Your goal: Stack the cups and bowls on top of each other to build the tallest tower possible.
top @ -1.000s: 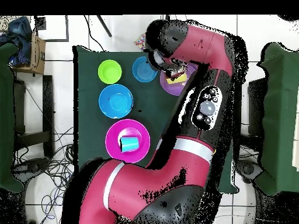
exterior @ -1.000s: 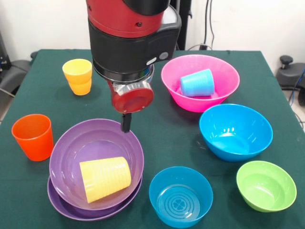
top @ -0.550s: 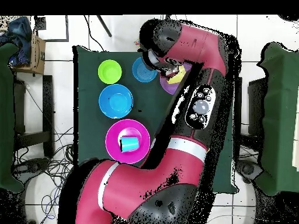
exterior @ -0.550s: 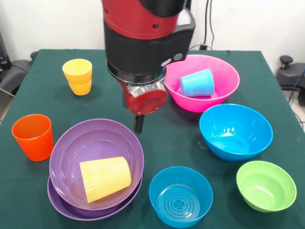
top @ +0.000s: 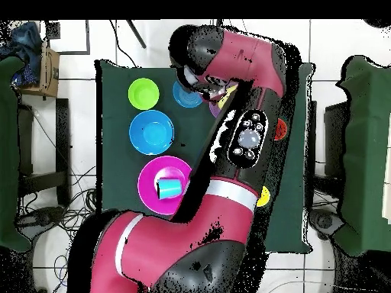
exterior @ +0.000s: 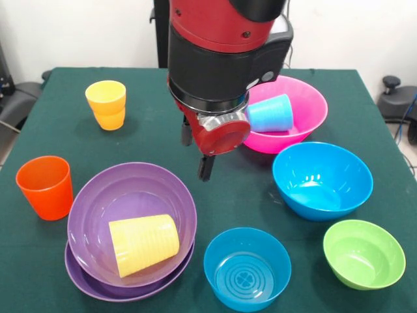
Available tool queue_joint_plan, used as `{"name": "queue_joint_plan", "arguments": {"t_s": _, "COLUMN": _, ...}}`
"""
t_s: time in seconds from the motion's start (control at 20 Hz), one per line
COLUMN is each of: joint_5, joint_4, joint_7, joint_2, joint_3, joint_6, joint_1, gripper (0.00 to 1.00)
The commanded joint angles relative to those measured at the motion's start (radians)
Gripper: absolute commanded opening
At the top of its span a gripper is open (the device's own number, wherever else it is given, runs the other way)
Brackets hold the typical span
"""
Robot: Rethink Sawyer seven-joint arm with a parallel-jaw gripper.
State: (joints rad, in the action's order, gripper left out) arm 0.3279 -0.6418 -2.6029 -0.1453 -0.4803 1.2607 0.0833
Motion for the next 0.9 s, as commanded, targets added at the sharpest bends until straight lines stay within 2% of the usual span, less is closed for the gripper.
{"name": "queue_joint_plan", "arguments": {"t_s": 0.05, "joint_5": 0.014, "joint_4": -0.106, "joint_7": -0.270, "joint_2": -0.009, "joint_3": 0.040, "joint_6": -0.039, "joint_1": -0.031, "gripper": 1.00}}
{"name": "queue_joint_plan", "arguments": {"t_s": 0.45, "joint_5": 0.026, "joint_4": -0.124, "joint_7": -0.280, "joint_2": -0.012, "joint_3": 0.022, "joint_6": -0.054, "joint_1": -0.038, "gripper": 1.00}}
{"name": "queue_joint_plan", "arguments": {"t_s": 0.65, "joint_5": 0.057, "joint_4": -0.139, "joint_7": -0.333, "joint_2": -0.006, "joint_3": 0.021, "joint_6": -0.088, "joint_1": -0.052, "gripper": 1.00}}
{"name": "queue_joint_plan", "arguments": {"t_s": 0.9, "joint_5": 0.073, "joint_4": -0.176, "joint_7": -0.370, "joint_2": 0.004, "joint_3": 0.014, "joint_6": -0.178, "joint_1": -0.068, "gripper": 1.00}}
